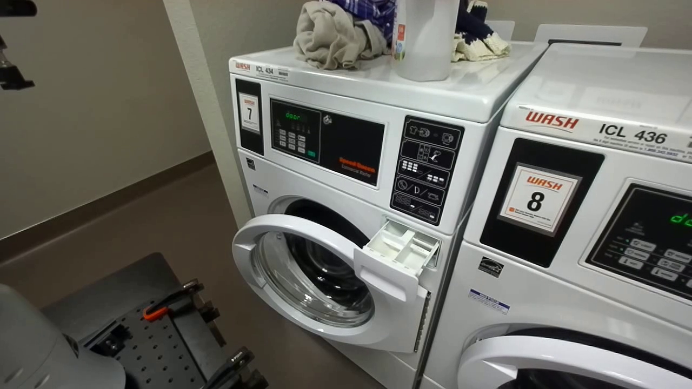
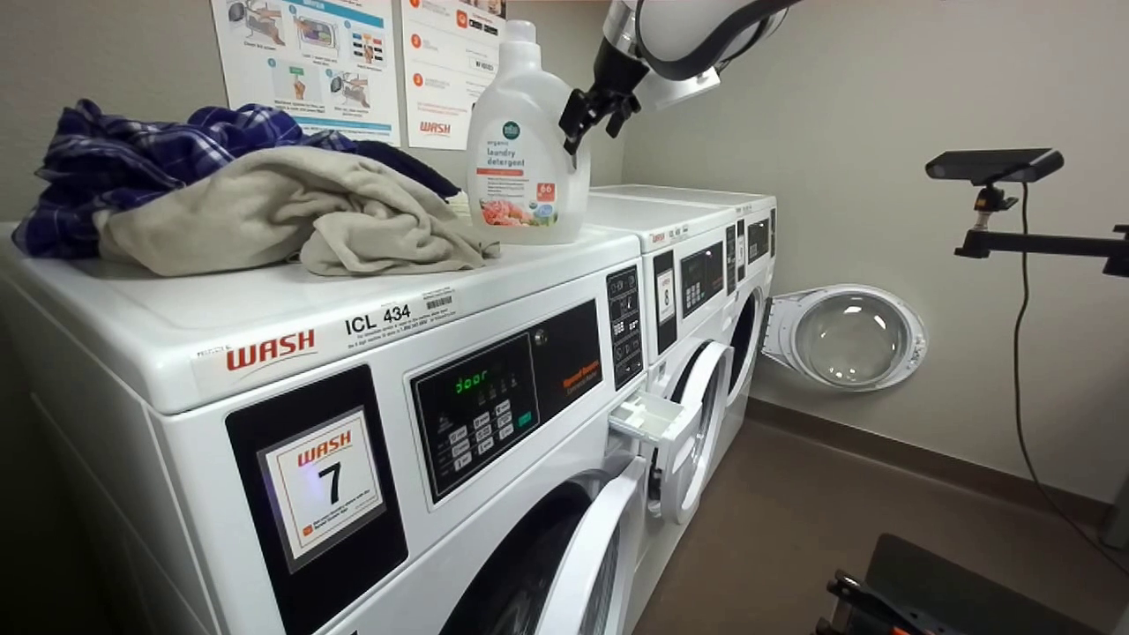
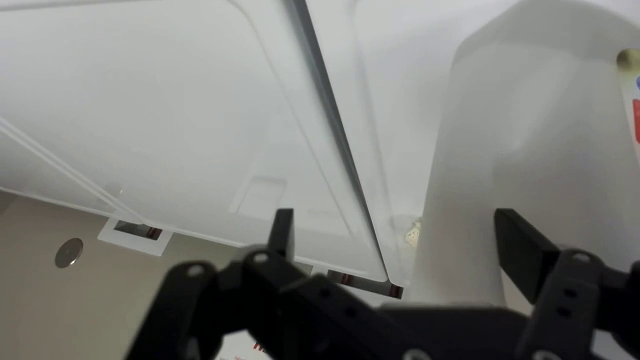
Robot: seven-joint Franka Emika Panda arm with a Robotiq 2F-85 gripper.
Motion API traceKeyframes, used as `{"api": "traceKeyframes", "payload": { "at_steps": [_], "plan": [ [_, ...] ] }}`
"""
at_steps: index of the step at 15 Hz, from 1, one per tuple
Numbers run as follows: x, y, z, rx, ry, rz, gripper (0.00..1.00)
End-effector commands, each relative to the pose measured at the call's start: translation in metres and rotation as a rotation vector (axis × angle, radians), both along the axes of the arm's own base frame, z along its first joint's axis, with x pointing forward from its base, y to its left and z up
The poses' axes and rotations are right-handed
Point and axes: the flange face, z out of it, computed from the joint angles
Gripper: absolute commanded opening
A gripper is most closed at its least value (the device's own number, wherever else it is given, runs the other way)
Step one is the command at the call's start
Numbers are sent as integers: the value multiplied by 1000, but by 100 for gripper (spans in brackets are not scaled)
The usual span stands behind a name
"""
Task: Pour some detergent into the washing machine
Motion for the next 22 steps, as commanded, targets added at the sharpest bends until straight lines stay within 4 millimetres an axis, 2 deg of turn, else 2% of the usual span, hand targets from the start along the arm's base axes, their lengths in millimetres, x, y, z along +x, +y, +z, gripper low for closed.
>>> {"api": "traceKeyframes", "payload": {
  "at_steps": [1,5,9,10,11,19,20,22],
  "plan": [
    [5,2,-3,-29,-21,19,100],
    [8,-5,-16,-56,-27,30,100],
    [7,-3,-27,-56,-93,81,100],
    [6,-2,-30,-55,-108,96,75],
    [5,0,-33,-56,-117,105,74],
    [0,11,-47,-36,-186,158,12],
    [0,11,-46,-30,-198,159,7],
    [0,13,-49,-18,-205,162,6]
  ]
}}
